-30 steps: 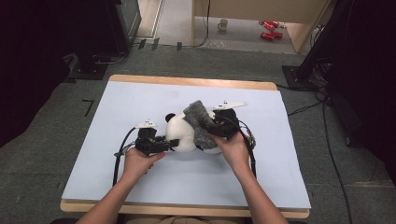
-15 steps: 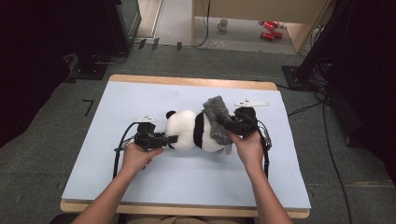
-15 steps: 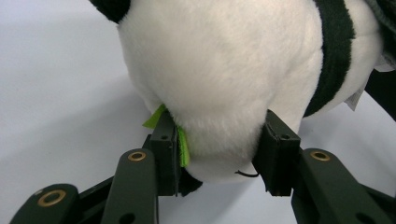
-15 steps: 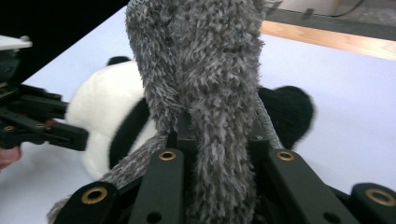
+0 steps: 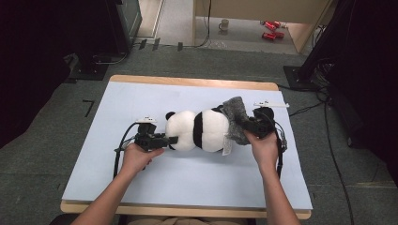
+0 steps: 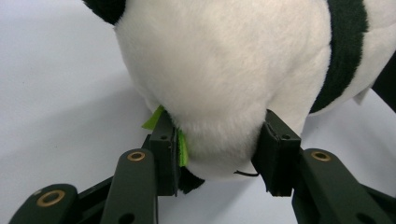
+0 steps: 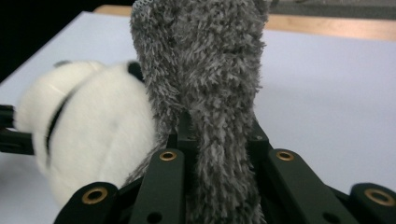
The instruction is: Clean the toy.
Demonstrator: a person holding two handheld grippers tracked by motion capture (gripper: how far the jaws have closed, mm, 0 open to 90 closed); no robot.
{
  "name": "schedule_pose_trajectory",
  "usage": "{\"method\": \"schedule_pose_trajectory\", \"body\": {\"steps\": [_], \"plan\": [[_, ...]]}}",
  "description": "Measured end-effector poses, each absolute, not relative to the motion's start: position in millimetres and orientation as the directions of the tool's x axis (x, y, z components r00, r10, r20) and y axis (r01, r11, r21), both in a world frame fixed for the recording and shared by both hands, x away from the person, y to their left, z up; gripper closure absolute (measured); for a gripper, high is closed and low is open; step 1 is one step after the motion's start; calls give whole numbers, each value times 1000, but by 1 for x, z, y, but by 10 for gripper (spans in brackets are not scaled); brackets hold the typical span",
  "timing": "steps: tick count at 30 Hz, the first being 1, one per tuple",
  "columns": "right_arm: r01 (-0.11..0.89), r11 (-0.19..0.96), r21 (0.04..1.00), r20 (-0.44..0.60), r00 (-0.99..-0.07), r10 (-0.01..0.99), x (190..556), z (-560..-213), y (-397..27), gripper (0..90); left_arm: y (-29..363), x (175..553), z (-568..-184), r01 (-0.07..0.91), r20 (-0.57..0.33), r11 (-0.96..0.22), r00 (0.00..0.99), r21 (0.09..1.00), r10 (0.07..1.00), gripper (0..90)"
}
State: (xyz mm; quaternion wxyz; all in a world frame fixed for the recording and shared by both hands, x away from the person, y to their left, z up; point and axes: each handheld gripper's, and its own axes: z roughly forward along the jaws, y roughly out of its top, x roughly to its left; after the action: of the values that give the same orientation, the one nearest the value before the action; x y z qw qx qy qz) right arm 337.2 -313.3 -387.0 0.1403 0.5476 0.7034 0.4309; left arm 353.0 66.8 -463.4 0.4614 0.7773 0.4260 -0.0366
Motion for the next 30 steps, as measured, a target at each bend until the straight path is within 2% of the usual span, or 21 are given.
{"method": "schedule_pose_trajectory", "body": {"steps": [5, 11, 17, 30], "plan": [[600, 44, 799, 274, -428, 861, 327, -361, -297, 759, 66, 353, -463, 699, -453, -204, 629, 686, 632, 560], [579, 87, 810, 278, -511, 814, 323, -353, -267, 758, 62, 346, -461, 682, -429, -209, 638, 701, 639, 559], [573, 179, 800, 269, -609, 746, 323, -359, -221, 756, 59, 337, -459, 670, -419, -207, 644, 713, 640, 556], [590, 276, 759, 273, -673, 688, 326, -387, -172, 751, 53, 323, -458, 654, -390, -207, 643, 727, 659, 550]]}}
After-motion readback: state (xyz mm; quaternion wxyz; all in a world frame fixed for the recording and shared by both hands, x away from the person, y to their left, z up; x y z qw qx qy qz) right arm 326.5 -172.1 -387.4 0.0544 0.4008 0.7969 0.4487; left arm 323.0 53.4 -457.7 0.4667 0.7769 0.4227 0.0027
